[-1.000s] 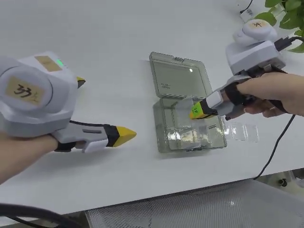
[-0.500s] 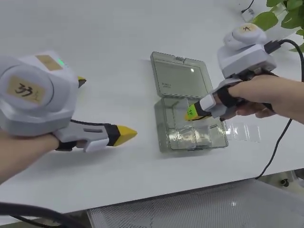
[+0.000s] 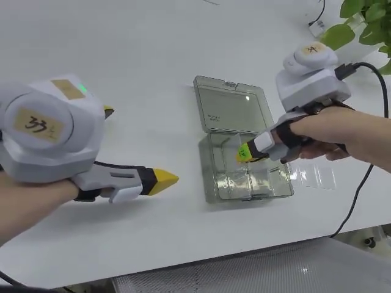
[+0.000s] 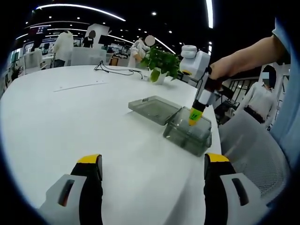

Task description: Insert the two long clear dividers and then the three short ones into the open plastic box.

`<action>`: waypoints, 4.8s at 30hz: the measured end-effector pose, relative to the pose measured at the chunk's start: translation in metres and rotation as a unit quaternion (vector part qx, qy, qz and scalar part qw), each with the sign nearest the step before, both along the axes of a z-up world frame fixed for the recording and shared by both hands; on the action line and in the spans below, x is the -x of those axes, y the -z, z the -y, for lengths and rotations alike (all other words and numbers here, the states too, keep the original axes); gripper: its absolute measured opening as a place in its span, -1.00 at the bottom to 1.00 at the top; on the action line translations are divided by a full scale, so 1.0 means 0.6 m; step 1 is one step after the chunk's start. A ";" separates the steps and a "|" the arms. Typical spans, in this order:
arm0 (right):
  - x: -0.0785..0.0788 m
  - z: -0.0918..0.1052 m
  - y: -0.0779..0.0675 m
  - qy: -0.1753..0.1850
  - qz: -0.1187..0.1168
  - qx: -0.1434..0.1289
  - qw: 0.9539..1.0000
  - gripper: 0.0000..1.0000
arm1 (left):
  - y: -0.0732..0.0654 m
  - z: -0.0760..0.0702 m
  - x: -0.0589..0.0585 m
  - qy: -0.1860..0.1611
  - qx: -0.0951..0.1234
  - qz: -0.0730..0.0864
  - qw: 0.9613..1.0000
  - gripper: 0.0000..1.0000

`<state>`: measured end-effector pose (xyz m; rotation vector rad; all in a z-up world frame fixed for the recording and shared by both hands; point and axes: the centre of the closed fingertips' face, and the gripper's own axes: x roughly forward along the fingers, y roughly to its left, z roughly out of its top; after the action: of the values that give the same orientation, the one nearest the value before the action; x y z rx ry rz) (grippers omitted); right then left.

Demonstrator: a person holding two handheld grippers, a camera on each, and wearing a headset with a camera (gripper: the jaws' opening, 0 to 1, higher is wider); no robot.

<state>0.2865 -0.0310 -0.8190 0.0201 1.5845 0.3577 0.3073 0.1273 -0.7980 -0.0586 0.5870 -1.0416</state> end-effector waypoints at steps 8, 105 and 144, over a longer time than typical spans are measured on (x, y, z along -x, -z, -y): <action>-0.005 -0.018 -0.012 -0.014 0.035 -0.033 0.999 -0.58 | -0.001 -0.001 0.002 0.001 -0.003 0.000 1.000 0.83; 0.089 0.325 -0.132 -0.127 0.428 -0.219 0.867 0.98 | -0.139 0.166 0.117 -0.164 -0.042 0.065 0.983 0.86; 0.060 0.259 -0.027 -0.479 0.258 -0.150 0.826 0.44 | -0.109 0.171 0.152 -0.160 -0.050 0.048 0.985 0.84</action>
<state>0.2505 -0.1862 -0.8029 -0.6073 0.8732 1.2830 0.2159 0.0245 -0.7328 -0.0129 0.5220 -0.6973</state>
